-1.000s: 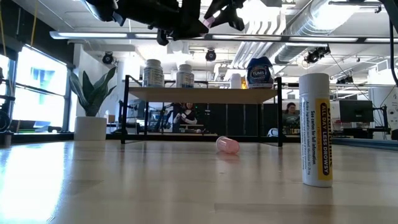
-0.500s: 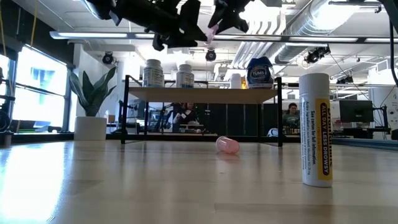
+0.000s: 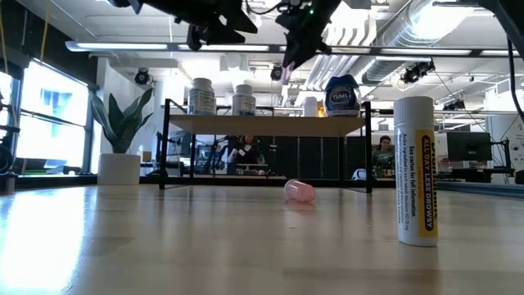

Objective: Pick and place medicine bottles onto shelf by color
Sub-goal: Put the purple pill bottle on the shelf

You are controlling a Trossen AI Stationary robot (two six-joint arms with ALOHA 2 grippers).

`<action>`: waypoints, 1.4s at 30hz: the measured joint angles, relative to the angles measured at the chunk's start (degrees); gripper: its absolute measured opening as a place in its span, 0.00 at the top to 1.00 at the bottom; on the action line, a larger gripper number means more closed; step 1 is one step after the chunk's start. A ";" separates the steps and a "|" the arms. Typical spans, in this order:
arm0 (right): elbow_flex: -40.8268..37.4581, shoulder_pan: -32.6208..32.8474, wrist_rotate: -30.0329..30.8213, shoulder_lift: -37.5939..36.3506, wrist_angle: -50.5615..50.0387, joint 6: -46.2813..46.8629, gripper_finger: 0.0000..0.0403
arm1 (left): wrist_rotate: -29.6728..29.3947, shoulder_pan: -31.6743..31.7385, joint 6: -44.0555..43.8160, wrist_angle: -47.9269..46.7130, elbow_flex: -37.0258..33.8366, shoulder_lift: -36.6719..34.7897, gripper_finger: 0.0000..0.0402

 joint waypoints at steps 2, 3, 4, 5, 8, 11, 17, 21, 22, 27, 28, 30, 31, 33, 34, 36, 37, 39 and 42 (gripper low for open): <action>0.00 -0.26 -0.16 1.25 0.03 -0.86 0.74 | -0.04 0.00 -0.03 -1.58 0.00 -1.19 0.48; 0.00 -0.35 -0.24 1.95 -0.05 -1.40 0.74 | -0.10 0.00 -0.02 -2.50 0.00 -1.72 0.48; 0.00 -0.47 -0.26 2.59 -0.25 -1.75 0.74 | -0.13 0.00 -0.04 -3.27 0.00 -2.12 0.48; 0.00 -0.48 -0.32 3.22 -0.60 -1.87 0.74 | -0.14 0.00 -0.03 -4.09 0.00 -2.45 0.48; 0.00 -0.45 -0.40 4.71 -1.14 -3.02 0.74 | -0.16 0.00 -0.04 -5.39 0.00 -2.91 0.48; 0.00 -0.45 -0.46 6.20 -1.72 -3.26 0.74 | -0.14 0.00 -0.10 -5.85 0.00 -2.91 0.48; 0.00 -0.45 -0.62 8.55 -2.33 -3.39 0.74 | -0.13 0.00 -0.04 -6.42 0.00 -2.93 0.48; 0.00 -0.45 0.25 9.90 -2.41 -3.91 0.74 | -0.13 0.00 -0.04 -6.66 0.00 -2.93 0.48; 0.00 -0.45 0.85 10.17 -2.41 -4.38 0.74 | -0.13 0.00 -0.04 -6.67 0.00 -2.92 0.48; 0.00 -0.45 1.66 11.39 -3.03 -4.77 0.74 | -0.13 0.00 -0.04 -6.68 0.00 -2.93 0.48; 0.00 -0.45 1.66 11.41 -3.11 -4.77 0.74 | -0.13 0.00 -0.03 -6.68 0.00 -2.91 0.48; 0.00 -0.45 1.72 11.51 -3.57 -4.77 0.74 | -0.13 0.00 -0.04 -6.68 0.00 -2.92 0.48; 0.00 -0.45 1.75 11.52 -3.72 -4.79 0.74 | -0.13 0.00 -0.04 -6.68 0.00 -2.91 0.48; 0.02 -0.45 1.73 11.52 -3.94 -4.77 0.74 | -0.13 0.00 -0.02 -6.68 0.00 -2.93 0.48; 0.02 -0.45 1.72 11.52 -3.94 -4.77 0.74 | -0.13 0.00 -0.02 -6.72 0.00 -2.91 0.48; 0.02 -0.45 1.73 11.52 -4.16 -4.77 0.74 | -0.11 0.00 -0.02 -6.83 0.00 -2.91 0.48; 0.02 -0.45 1.75 11.52 -4.23 -4.77 0.74 | -0.12 0.00 -0.02 -6.85 0.00 -2.92 0.48; 0.02 -0.45 1.77 11.52 -4.24 -4.79 0.74 | -0.11 0.00 -0.02 -6.91 0.00 -2.92 0.48; 0.03 -0.45 1.66 11.52 -4.36 -5.36 0.71 | -0.08 0.00 -0.02 -7.10 0.00 -2.91 0.48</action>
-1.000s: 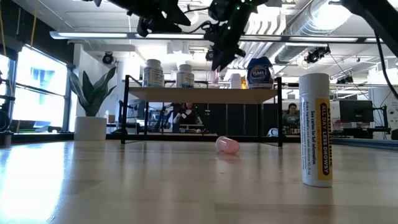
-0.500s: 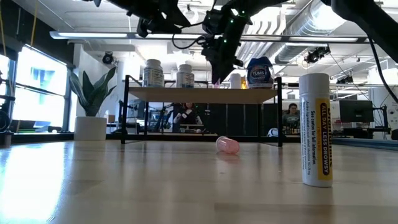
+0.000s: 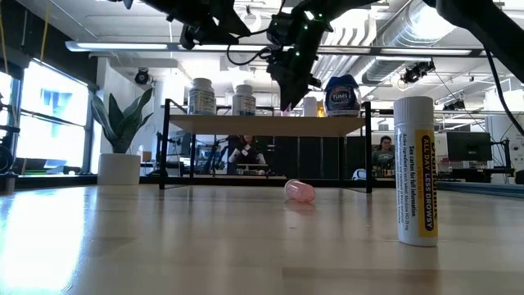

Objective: Pick and place medicine bottles onto shelf by color
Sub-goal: Put the purple pill bottle on the shelf, then put the yellow pill bottle on the shelf

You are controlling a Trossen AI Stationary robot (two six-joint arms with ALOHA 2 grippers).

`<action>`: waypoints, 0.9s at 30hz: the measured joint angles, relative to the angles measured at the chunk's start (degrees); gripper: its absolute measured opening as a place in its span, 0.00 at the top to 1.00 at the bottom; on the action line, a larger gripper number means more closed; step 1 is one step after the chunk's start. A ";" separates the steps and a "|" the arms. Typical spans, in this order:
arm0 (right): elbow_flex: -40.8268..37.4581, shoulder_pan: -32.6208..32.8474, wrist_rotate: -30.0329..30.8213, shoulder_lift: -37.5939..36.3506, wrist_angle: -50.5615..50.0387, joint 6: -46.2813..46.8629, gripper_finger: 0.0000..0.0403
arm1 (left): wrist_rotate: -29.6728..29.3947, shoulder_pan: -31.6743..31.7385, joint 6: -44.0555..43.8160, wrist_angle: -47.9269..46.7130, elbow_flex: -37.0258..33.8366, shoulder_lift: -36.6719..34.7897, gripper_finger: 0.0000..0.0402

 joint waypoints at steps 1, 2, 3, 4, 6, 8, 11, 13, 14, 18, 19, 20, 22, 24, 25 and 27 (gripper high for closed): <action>-0.01 0.00 0.03 0.00 -0.14 -0.37 0.69 | 0.09 0.00 0.00 0.00 0.00 0.00 0.48; 0.00 0.00 -0.03 0.04 -0.34 -0.46 0.67 | 0.16 0.00 0.01 0.00 0.00 0.00 0.48; -0.01 0.00 -0.20 0.12 -0.54 -0.47 0.65 | 0.15 0.00 0.00 -0.02 0.00 0.00 0.48; -0.06 0.00 -0.33 0.23 -0.64 -0.48 0.63 | 0.17 0.00 0.02 -0.08 0.00 0.00 0.48; -0.06 0.00 -0.38 0.28 -0.63 -0.48 0.58 | 0.15 0.00 0.02 -0.80 0.00 0.00 0.48; -0.07 0.00 -0.38 0.22 -0.49 -0.48 0.54 | 0.09 0.02 0.02 -1.95 0.00 0.00 0.48; -0.07 0.00 -0.53 -0.16 -0.49 -0.38 0.49 | -0.09 0.02 0.01 -3.65 0.00 0.00 0.48; -0.06 0.00 -0.53 -0.76 -0.37 -0.35 0.47 | -0.10 0.02 0.02 -4.74 0.00 0.00 0.48; -0.06 0.00 -0.53 -1.02 -0.35 -0.34 0.47 | -0.10 0.02 0.01 -5.09 0.00 0.00 0.48; -0.06 0.00 -0.53 -2.06 -0.27 -0.28 0.46 | -0.13 0.00 0.00 -6.25 0.00 0.00 0.48; -0.06 0.00 -0.53 -2.40 -0.22 -0.25 0.46 | -0.14 0.00 -0.05 -6.47 0.00 0.00 0.48; -0.03 0.00 -0.53 -2.72 -0.27 0.05 0.46 | -0.14 -0.01 -0.44 -6.82 0.00 0.00 0.48; -0.03 0.00 -0.82 -3.18 -0.53 0.90 0.46 | -0.08 -0.17 -2.36 -8.75 0.00 -0.01 0.48; -0.03 0.04 -1.89 -3.77 -1.43 1.05 0.46 | 0.39 -0.55 -4.99 -12.10 0.00 -0.18 0.48; -0.03 0.14 -2.40 -4.13 -1.99 1.05 0.46 | 0.39 -0.83 -6.10 -13.71 0.00 -0.20 0.48; -0.01 0.41 -3.06 -5.18 -2.47 1.07 0.46 | 0.50 -1.60 -7.74 -16.73 0.00 -0.22 0.48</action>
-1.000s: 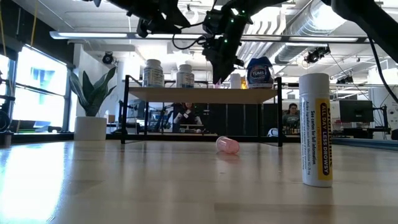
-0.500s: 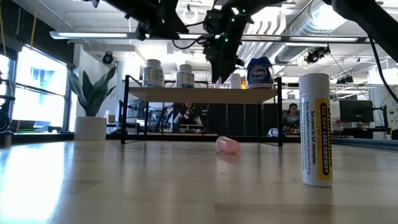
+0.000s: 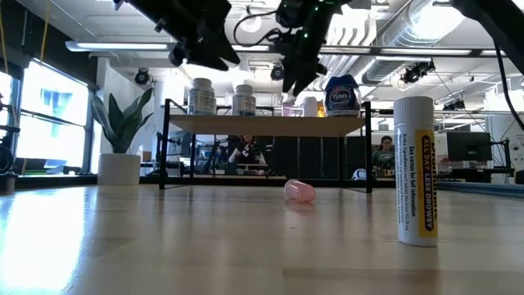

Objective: Pick and place medicine bottles onto shelf by color
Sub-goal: Put the yellow pill bottle on the shelf

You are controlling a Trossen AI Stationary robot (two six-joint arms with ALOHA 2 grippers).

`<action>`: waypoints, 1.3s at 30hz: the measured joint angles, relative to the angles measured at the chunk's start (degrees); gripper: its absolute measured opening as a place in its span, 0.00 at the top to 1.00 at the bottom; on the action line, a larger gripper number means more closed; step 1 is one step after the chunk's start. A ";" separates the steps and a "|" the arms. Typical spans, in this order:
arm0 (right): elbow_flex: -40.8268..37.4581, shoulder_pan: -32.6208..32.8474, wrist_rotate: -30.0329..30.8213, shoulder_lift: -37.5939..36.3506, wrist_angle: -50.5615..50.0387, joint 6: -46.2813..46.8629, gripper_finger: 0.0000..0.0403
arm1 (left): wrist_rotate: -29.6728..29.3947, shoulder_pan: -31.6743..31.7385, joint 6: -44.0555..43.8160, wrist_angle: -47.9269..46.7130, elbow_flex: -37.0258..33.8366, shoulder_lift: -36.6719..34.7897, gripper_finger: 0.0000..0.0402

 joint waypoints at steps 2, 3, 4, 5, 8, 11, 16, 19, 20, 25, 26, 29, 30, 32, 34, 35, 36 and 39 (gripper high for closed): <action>0.02 0.44 -0.05 -1.07 -0.70 0.00 0.46 | 0.12 -0.80 -0.87 -1.88 0.00 0.00 0.48; 0.04 0.67 -0.05 -1.57 -0.89 0.15 0.46 | 0.15 -1.27 -1.22 -2.35 0.00 0.00 0.48; 0.04 0.90 -0.06 -2.17 -1.23 0.57 0.46 | 0.16 -1.76 -1.30 -2.72 0.00 0.00 0.48; 0.04 1.13 -0.03 -2.83 -1.86 1.03 0.46 | 0.16 -2.28 -1.31 -2.96 0.00 0.00 0.48; 0.04 2.09 -0.02 -4.94 -3.72 1.36 0.46 | -0.09 -3.76 -1.34 -3.12 0.00 -0.31 0.48; 0.04 3.40 -0.02 -6.79 -5.83 2.92 0.46 | -0.22 -4.88 -1.33 -4.15 0.00 -0.61 0.48; 0.07 6.39 -0.01 -9.64 -9.12 7.88 0.46 | -0.38 -5.97 -1.30 -8.00 0.00 -2.36 0.48; 0.07 8.90 0.00 -10.68 -10.60 10.26 0.46 | -0.35 -6.02 -1.33 -10.49 0.00 -4.02 0.48; 0.07 9.74 -0.19 -11.12 -11.03 10.71 0.46 | -0.35 -6.02 -1.39 -11.18 0.00 -4.71 0.48; 0.07 14.16 -5.06 -12.05 -12.94 13.42 0.46 | 0.30 -6.02 -1.47 -14.84 0.00 -8.72 0.48; 0.07 15.08 -6.32 -12.14 -13.27 13.70 0.46 | 0.86 -6.02 -1.48 -15.22 0.00 -9.57 0.48; 0.07 18.00 -7.91 -12.45 -15.99 14.28 0.46 | 2.36 -6.02 -1.49 -16.45 0.00 -11.76 0.48; 0.07 19.13 -7.81 -12.49 -16.60 14.64 0.46 | 2.68 -6.02 -1.48 -17.01 0.00 -12.31 0.48; 0.04 21.26 -7.08 -12.46 -18.86 16.12 0.46 | 2.55 -6.02 -1.12 -18.76 0.00 -13.13 0.48; 0.00 23.52 -7.05 -12.46 -20.39 17.99 0.46 | 2.44 -6.00 -0.80 -20.25 0.00 -13.48 0.48; 0.00 24.72 -6.97 -12.46 -20.81 18.84 0.46 | 2.44 -6.00 -0.84 -21.27 0.00 -13.59 0.48; 0.00 25.99 -6.93 -12.46 -21.11 19.68 0.46 | 2.62 -6.00 -0.84 -21.94 0.00 -13.70 0.48; 0.00 30.16 -4.78 -12.44 -21.61 22.59 0.46 | 3.88 -6.05 -0.83 -23.74 0.00 -13.83 0.48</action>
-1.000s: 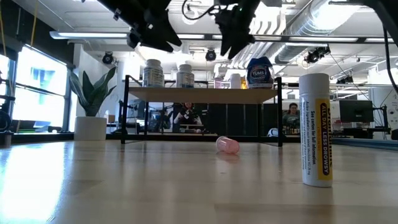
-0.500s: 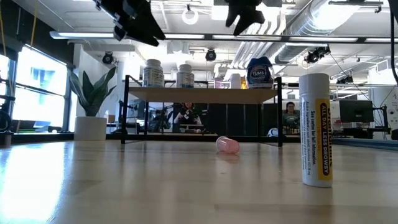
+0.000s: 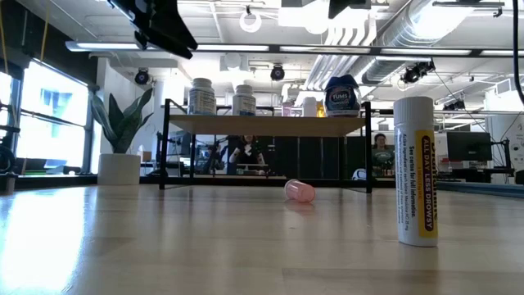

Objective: Pick and place medicine bottles onto shelf by color
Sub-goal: Put the yellow pill bottle on the shelf

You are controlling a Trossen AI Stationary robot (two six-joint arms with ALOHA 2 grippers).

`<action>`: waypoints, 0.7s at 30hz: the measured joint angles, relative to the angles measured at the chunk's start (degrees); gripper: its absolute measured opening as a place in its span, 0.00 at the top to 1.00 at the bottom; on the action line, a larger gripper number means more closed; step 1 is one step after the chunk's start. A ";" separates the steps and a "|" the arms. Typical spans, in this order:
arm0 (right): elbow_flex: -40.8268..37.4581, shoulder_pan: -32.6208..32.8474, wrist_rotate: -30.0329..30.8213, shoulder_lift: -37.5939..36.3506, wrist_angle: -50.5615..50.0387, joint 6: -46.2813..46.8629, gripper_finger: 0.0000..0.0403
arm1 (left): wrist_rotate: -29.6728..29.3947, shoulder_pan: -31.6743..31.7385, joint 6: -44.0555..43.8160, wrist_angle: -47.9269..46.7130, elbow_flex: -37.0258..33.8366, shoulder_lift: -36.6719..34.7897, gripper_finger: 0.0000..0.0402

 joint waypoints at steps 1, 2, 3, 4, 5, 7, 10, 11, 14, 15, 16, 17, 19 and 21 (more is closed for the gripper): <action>0.00 1.28 1.30 0.00 -0.62 1.02 0.46 | 0.50 0.00 0.02 -0.60 0.00 0.04 0.48; 0.00 2.57 2.71 0.00 -1.43 2.17 0.46 | 0.84 0.00 0.02 -0.94 0.00 0.04 0.48; 0.00 3.71 3.89 0.00 -2.14 3.55 0.46 | 1.14 -0.02 0.02 -1.11 0.00 0.04 0.48; 0.00 4.65 4.97 0.00 -2.30 4.97 0.46 | 1.61 -0.02 0.04 -1.22 0.00 0.04 0.48; -0.03 5.49 5.55 0.00 -2.09 6.22 0.46 | 2.33 -0.02 0.33 -1.35 0.00 0.04 0.48; -0.88 7.09 5.80 -0.39 -1.95 8.57 0.46 | 3.46 -0.02 1.21 -1.34 0.00 0.04 0.48; -5.82 9.31 6.86 -2.30 -1.98 12.69 0.46 | 3.81 -0.02 1.53 -1.52 0.00 0.04 0.48; -8.21 9.97 6.77 -3.17 -2.08 14.33 0.46 | 3.82 -0.02 1.53 -1.52 0.00 0.04 0.48; -15.17 12.10 6.33 -6.35 -1.76 20.05 0.46 | 3.87 -0.02 1.53 -1.52 0.00 0.04 0.48; -17.30 12.95 6.14 -7.67 -1.26 22.07 0.46 | 3.87 -0.02 1.53 -1.50 0.00 0.04 0.48; -19.42 13.74 5.68 -9.05 -0.38 23.91 0.46 | 3.87 -0.02 1.53 -1.50 0.00 0.04 0.48; -21.56 14.59 4.99 -10.46 1.07 25.65 0.46 | 3.86 -0.02 1.53 -1.50 0.00 0.04 0.48; -25.58 16.44 4.10 -13.15 3.41 29.33 0.46 | 3.85 -0.02 1.53 -1.50 0.00 0.04 0.48; -29.01 18.23 3.55 -15.76 5.32 33.46 0.46 | 3.83 -0.02 1.53 -1.48 0.00 0.04 0.48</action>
